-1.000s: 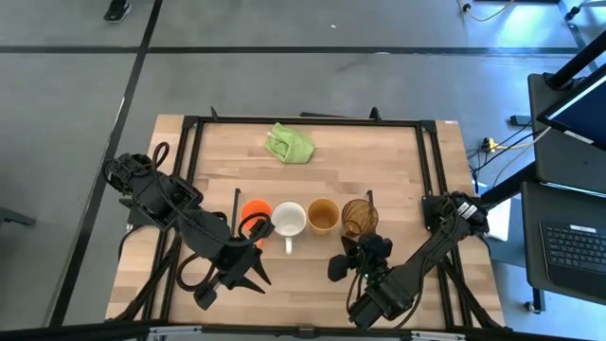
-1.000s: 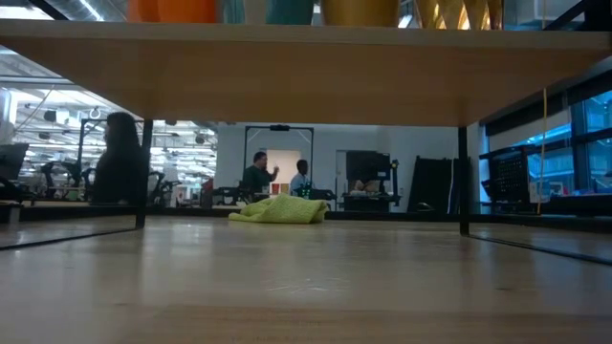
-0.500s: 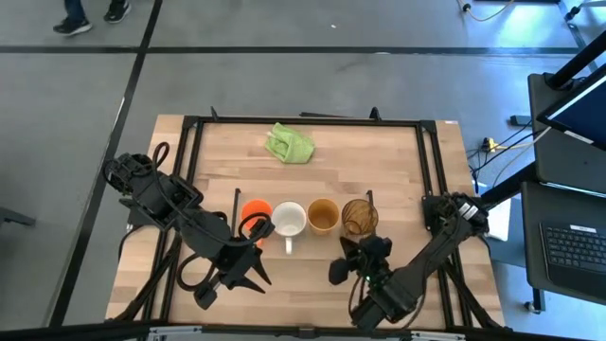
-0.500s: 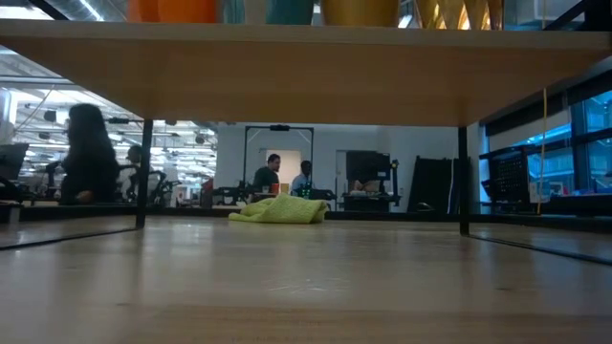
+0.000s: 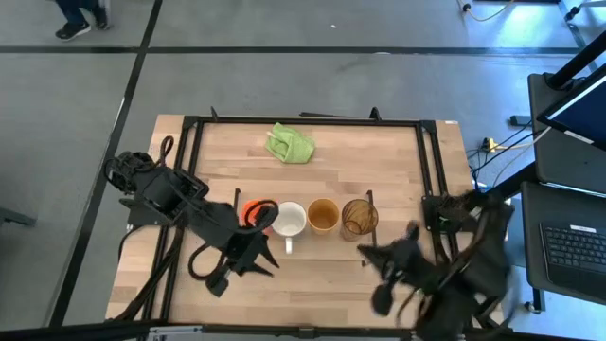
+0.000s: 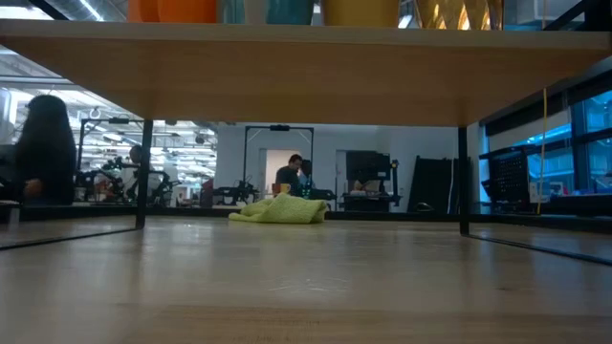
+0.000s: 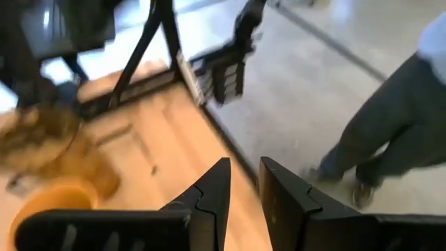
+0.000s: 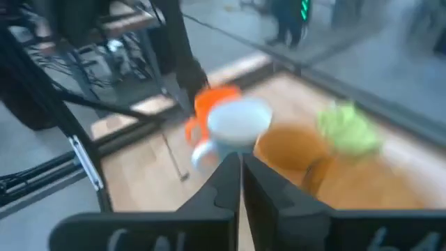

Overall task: Stack small to large cups/mugs on shelf
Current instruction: Return to Home Position

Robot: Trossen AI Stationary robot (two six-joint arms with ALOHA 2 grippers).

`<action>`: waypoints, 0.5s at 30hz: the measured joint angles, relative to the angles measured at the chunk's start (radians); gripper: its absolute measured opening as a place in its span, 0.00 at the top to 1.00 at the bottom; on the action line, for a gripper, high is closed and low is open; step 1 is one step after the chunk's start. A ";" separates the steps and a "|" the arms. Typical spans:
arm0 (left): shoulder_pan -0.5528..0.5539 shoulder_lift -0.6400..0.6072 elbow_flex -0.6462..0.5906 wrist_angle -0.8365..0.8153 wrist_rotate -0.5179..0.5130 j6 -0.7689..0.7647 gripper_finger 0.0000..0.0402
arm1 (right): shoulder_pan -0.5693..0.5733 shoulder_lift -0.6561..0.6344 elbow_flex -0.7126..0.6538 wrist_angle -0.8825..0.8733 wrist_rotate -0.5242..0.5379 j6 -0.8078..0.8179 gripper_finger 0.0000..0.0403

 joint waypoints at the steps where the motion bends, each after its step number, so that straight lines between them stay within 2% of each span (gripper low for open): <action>1: 0.009 -0.008 0.000 -0.034 0.000 -0.001 0.82 | 0.002 -0.025 0.020 0.002 0.011 -0.071 0.96; 4: 0.047 -0.057 0.000 -0.112 -0.013 -0.038 0.82 | 0.020 -0.144 -0.012 -0.003 0.048 -0.175 0.96; 8: 0.060 -0.188 0.000 -0.027 -0.021 -0.023 0.82 | 0.086 -0.300 -0.109 -0.002 0.140 -0.224 0.96; 12: 0.044 -0.336 -0.006 -0.002 -0.027 -0.001 0.82 | 0.153 -0.477 -0.286 -0.001 0.192 -0.199 0.96; 15: 0.021 -0.451 -0.066 0.005 -0.145 -0.038 0.82 | 0.193 -0.631 -0.478 -0.002 0.221 -0.111 0.96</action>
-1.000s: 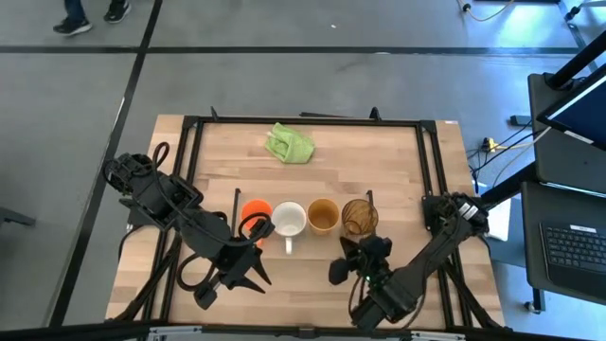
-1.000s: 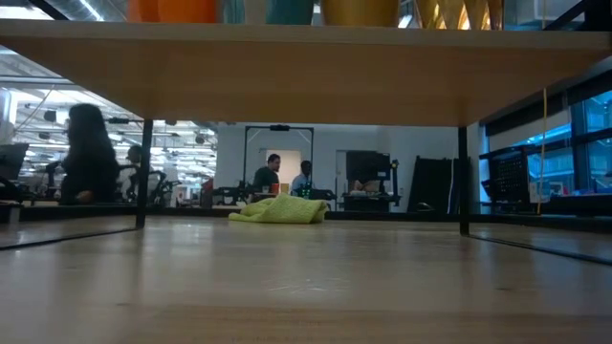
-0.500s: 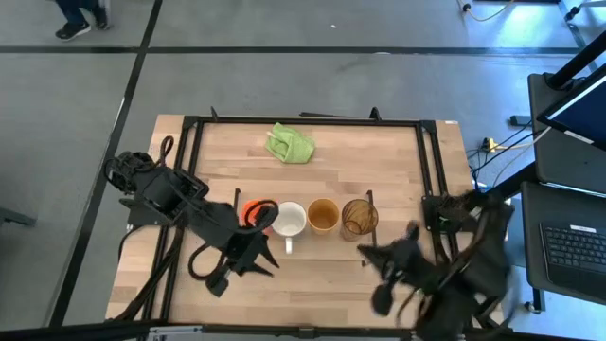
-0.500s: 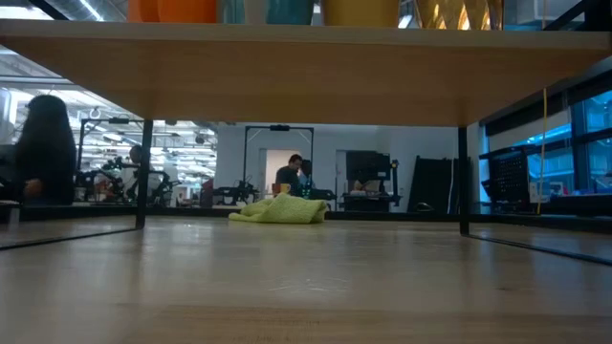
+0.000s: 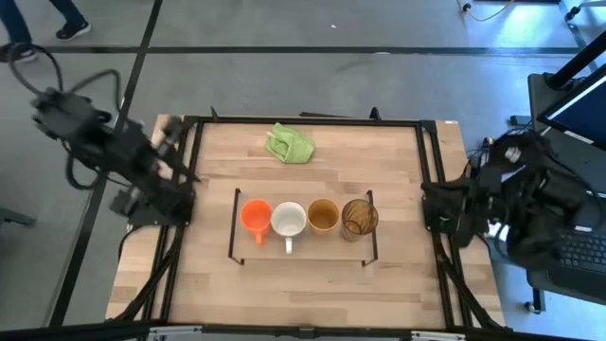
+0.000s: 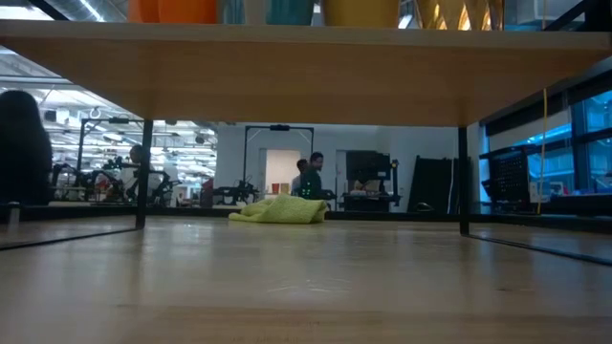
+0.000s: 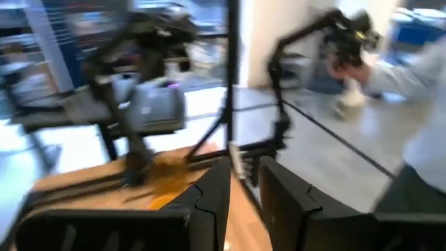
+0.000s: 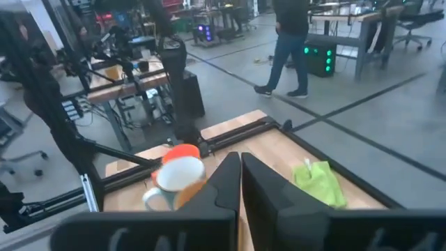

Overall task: Stack small to large cups/mugs on shelf
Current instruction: Return to Home Position

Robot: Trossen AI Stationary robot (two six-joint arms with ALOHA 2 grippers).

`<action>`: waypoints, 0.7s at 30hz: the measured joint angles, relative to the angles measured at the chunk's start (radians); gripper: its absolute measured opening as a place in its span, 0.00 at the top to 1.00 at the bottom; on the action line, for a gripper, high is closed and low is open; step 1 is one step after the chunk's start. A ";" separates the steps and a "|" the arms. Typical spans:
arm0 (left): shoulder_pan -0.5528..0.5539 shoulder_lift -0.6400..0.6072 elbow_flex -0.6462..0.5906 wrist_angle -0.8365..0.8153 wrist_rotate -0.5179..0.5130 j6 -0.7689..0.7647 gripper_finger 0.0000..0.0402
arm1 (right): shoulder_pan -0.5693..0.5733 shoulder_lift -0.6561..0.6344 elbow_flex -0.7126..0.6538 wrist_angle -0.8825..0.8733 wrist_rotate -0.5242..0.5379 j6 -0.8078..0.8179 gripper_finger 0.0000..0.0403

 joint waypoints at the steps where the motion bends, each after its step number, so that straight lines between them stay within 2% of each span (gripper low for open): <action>1: -0.010 -0.041 -0.034 0.000 -0.052 -0.024 0.82 | 0.011 -0.050 -0.073 -0.001 0.007 0.040 0.96; 5: -0.045 -0.216 -0.218 0.038 -0.329 -0.127 0.82 | 0.048 -0.253 -0.352 -0.002 0.066 0.201 0.96; 8: -0.059 -0.349 -0.372 0.060 -0.430 -0.199 0.82 | 0.075 -0.395 -0.520 -0.001 0.111 0.313 0.96; 15: -0.060 -0.637 -0.823 0.350 -0.440 -0.193 0.82 | 0.134 -0.621 -0.768 0.040 0.207 0.386 0.96; 17: -0.060 -0.730 -0.970 0.446 -0.465 -0.189 0.82 | 0.136 -0.676 -0.832 0.056 0.208 0.391 0.96; 21: -0.060 -0.924 -1.263 0.636 -0.487 -0.195 0.82 | 0.135 -0.777 -0.966 0.061 0.208 0.501 0.96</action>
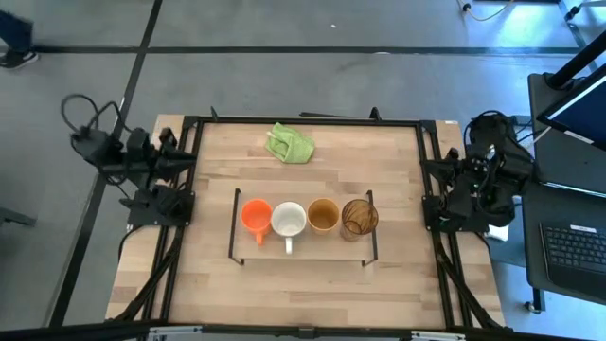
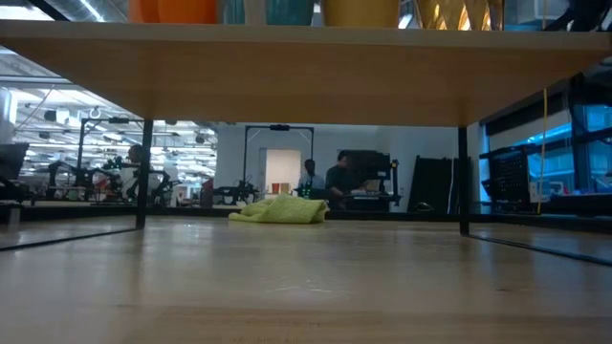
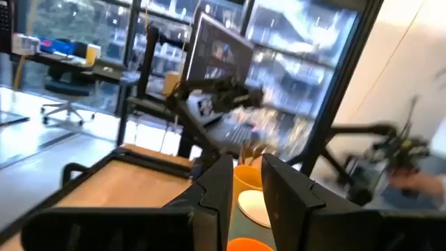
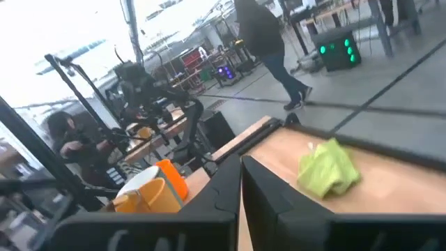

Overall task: Stack small to large cups/mugs on shelf
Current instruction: Return to Home Position

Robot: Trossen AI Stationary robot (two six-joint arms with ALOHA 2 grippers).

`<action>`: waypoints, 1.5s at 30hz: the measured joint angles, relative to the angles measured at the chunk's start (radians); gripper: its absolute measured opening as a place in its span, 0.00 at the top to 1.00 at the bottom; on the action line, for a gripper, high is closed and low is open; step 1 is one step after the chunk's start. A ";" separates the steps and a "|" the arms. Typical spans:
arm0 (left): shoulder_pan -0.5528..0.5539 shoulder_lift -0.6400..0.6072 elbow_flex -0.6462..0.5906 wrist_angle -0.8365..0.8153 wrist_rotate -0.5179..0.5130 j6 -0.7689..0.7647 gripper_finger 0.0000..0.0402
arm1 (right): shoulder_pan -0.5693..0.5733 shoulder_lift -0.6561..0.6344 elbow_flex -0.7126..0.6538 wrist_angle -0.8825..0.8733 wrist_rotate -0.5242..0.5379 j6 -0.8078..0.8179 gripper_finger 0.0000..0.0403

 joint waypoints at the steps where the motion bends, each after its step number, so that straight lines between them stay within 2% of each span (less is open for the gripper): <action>1: 0.000 -0.053 -0.060 0.038 0.005 -0.004 0.82 | 0.000 -0.021 -0.029 0.000 -0.002 0.033 0.96; 4: 0.000 -0.203 -0.199 0.129 0.036 -0.010 0.82 | -0.002 -0.067 -0.084 0.003 -0.002 0.095 0.96; 7: 0.000 -0.322 -0.284 0.141 0.067 0.018 0.82 | -0.021 -0.085 -0.115 0.024 -0.002 0.101 0.96; 9: 0.003 -0.314 -0.292 0.091 0.018 0.046 0.82 | -0.048 -0.086 -0.135 0.019 0.001 0.094 0.96; 10: 0.010 -0.315 -0.295 0.033 0.014 0.038 0.82 | -0.067 -0.087 -0.149 0.010 0.000 0.095 0.96; 12: 0.016 -0.319 -0.315 0.015 -0.017 -0.013 0.82 | -0.116 -0.093 -0.168 -0.036 -0.002 0.094 0.96; 14: 0.016 -0.317 -0.357 -0.007 -0.108 -0.043 0.82 | -0.149 -0.102 -0.185 -0.056 -0.068 0.099 0.96; 15: 0.018 -0.317 -0.372 -0.012 -0.115 -0.071 0.82 | -0.161 -0.102 -0.203 -0.024 -0.104 0.131 0.96; 18: 0.021 -0.316 -0.383 0.044 -0.099 -0.164 0.82 | -0.184 -0.095 -0.254 0.125 -0.075 0.219 0.96; 21: 0.021 -0.312 -0.395 0.024 -0.087 -0.292 0.82 | -0.191 -0.089 -0.292 0.220 -0.063 0.219 0.96; 23: 0.021 -0.314 -0.393 0.027 -0.048 -0.381 0.82 | -0.191 -0.092 -0.296 0.247 -0.076 0.257 0.96; 24: 0.021 -0.314 -0.393 0.027 -0.010 -0.424 0.82 | -0.191 -0.091 -0.296 0.265 -0.050 0.263 0.96; 26: 0.020 -0.302 -0.395 0.038 0.051 -0.464 0.82 | -0.186 -0.074 -0.296 0.341 0.000 0.156 0.96; 29: 0.026 -0.284 -0.441 0.080 -0.109 -0.381 0.81 | -0.174 -0.044 -0.284 0.454 0.000 -0.070 0.96; 30: 0.026 -0.285 -0.467 0.131 -0.112 -0.348 0.81 | -0.170 -0.035 -0.284 0.482 0.001 -0.124 0.96; 34: 0.026 -0.288 -0.635 0.510 0.079 -0.173 0.80 | -0.145 0.034 -0.282 0.610 0.001 -0.291 0.96; 38: 0.026 -0.317 -0.878 1.045 0.248 0.085 0.81 | -0.124 0.108 -0.283 0.599 0.001 -0.299 0.96; 41: 0.025 -0.314 -0.885 1.001 0.303 0.100 0.80 | -0.115 0.159 -0.308 0.594 0.000 -0.299 0.96; 45: 0.026 -0.316 -0.892 0.886 0.237 0.095 0.80 | -0.098 0.175 -0.400 0.589 0.000 -0.272 0.96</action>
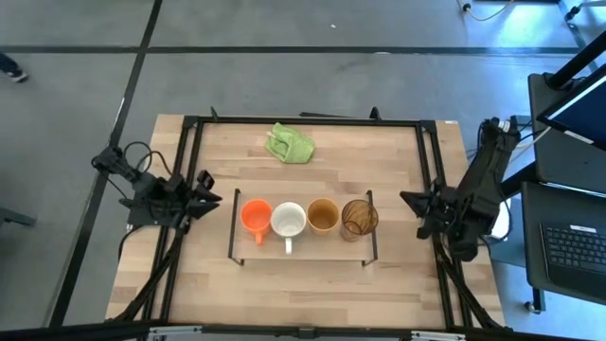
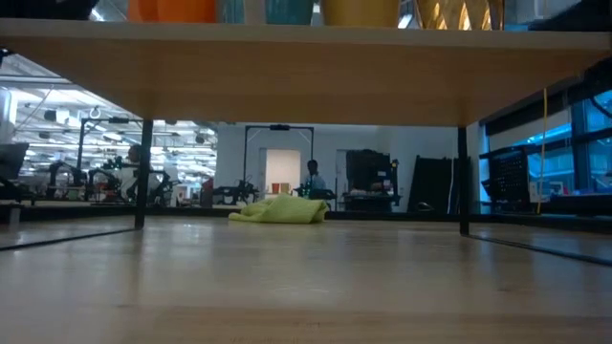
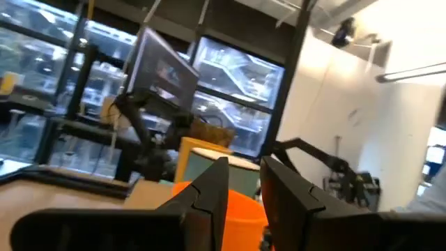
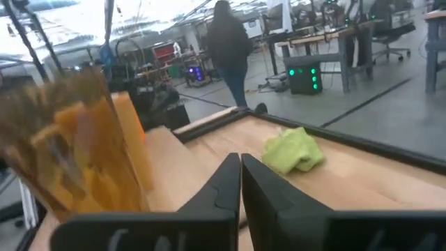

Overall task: Stack small to large cups/mugs on shelf
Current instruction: Return to Home Position

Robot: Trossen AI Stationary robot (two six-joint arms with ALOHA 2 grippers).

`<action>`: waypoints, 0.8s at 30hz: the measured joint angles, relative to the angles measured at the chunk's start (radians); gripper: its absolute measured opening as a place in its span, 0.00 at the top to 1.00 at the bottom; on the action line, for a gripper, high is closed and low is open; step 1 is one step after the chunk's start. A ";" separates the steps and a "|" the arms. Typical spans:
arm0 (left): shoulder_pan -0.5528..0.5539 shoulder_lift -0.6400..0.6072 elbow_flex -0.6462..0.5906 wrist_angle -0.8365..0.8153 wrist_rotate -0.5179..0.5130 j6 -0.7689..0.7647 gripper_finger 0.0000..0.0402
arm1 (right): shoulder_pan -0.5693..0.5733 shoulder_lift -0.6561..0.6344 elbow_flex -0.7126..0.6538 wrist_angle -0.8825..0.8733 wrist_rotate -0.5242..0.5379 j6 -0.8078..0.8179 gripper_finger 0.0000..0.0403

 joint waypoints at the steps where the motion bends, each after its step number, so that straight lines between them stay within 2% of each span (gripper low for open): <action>1: 0.002 -0.002 0.000 -0.007 -0.016 -0.001 0.81 | 0.006 -0.002 -0.031 0.000 0.000 0.031 0.96; 8: 0.033 -0.002 0.000 -0.102 -0.063 -0.079 0.80 | 0.022 -0.015 -0.216 -0.002 -0.015 0.290 0.96; 14: 0.064 -0.001 0.000 -0.203 -0.140 -0.105 0.80 | 0.023 -0.001 -0.214 -0.097 -0.001 0.307 0.96; 18: 0.076 -0.001 0.000 -0.356 -0.173 -0.070 0.80 | 0.023 -0.001 -0.214 -0.121 -0.007 0.207 0.96; 24: 0.073 0.008 0.001 -0.365 -0.159 -0.047 0.80 | 0.023 -0.004 -0.213 -0.118 -0.222 0.184 0.96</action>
